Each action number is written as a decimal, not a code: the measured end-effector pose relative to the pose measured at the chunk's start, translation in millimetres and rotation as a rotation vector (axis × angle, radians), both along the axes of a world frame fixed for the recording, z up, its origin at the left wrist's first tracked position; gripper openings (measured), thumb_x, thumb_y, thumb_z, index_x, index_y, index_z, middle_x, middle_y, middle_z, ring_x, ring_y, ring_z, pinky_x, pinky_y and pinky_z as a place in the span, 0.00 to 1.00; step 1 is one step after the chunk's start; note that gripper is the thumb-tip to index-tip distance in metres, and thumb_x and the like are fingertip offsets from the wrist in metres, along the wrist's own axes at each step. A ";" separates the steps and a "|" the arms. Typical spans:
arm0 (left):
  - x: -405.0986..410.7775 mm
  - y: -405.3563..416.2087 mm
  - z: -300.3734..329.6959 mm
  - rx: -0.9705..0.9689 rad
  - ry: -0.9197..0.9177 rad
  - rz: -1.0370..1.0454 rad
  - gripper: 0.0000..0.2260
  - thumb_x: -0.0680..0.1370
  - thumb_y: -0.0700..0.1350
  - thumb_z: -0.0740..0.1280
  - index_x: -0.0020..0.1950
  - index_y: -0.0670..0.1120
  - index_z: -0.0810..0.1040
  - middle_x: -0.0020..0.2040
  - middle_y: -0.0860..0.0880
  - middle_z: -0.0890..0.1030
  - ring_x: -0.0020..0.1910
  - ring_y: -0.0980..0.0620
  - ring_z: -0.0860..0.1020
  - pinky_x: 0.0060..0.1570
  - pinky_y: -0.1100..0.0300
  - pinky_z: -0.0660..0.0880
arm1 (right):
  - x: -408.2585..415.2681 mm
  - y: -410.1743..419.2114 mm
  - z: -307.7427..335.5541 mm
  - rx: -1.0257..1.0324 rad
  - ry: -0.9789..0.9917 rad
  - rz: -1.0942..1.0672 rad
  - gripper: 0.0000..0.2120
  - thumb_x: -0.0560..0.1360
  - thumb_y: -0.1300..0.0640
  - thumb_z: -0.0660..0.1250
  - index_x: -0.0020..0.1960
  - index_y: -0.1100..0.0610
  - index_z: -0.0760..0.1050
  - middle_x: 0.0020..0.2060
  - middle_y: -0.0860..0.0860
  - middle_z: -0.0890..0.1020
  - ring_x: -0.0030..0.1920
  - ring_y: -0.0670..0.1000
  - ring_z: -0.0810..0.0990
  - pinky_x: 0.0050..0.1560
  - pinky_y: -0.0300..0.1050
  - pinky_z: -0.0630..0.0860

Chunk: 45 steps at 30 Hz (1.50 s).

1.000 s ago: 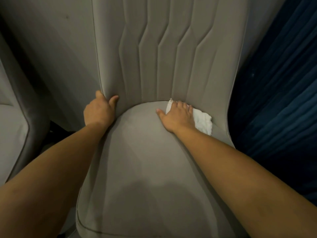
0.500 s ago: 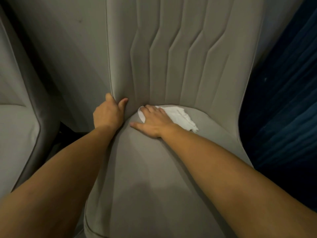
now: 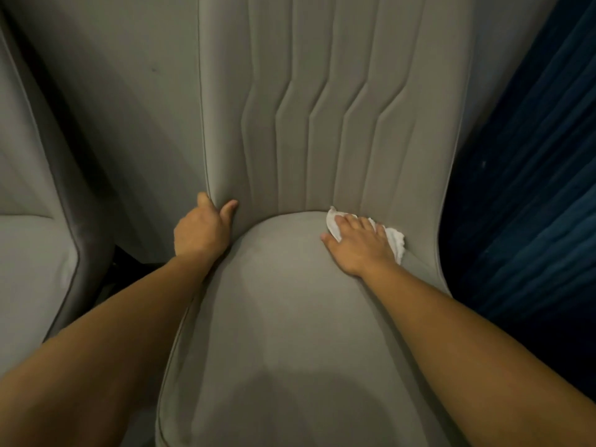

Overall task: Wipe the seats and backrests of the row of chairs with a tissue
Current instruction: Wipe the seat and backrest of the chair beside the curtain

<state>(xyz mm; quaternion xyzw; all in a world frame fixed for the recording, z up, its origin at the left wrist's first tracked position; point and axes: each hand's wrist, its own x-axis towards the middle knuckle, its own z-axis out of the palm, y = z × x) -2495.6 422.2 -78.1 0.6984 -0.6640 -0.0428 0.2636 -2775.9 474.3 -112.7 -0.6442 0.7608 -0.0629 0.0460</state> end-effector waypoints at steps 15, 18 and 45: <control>-39.3 -78.1 149.0 -0.159 0.485 -0.069 0.27 0.79 0.63 0.60 0.63 0.41 0.68 0.63 0.38 0.76 0.61 0.38 0.74 0.57 0.50 0.70 | -2.2 -5.4 -16.4 -0.066 0.012 -0.016 0.35 0.76 0.31 0.42 0.78 0.45 0.60 0.77 0.45 0.64 0.77 0.53 0.59 0.77 0.58 0.50; -43.6 -77.3 141.6 -0.220 0.418 0.007 0.26 0.80 0.63 0.58 0.60 0.41 0.68 0.58 0.35 0.77 0.56 0.34 0.75 0.51 0.47 0.69 | -5.0 -5.2 -16.8 -0.088 0.033 0.010 0.35 0.78 0.35 0.38 0.79 0.47 0.59 0.77 0.45 0.64 0.77 0.52 0.59 0.78 0.55 0.50; -43.8 -86.1 132.3 -0.319 0.396 0.051 0.19 0.83 0.59 0.53 0.49 0.43 0.65 0.51 0.33 0.78 0.49 0.31 0.74 0.41 0.47 0.63 | 50.5 -169.0 255.5 -0.945 0.121 0.115 0.34 0.80 0.34 0.44 0.82 0.48 0.53 0.81 0.52 0.53 0.81 0.61 0.48 0.75 0.68 0.40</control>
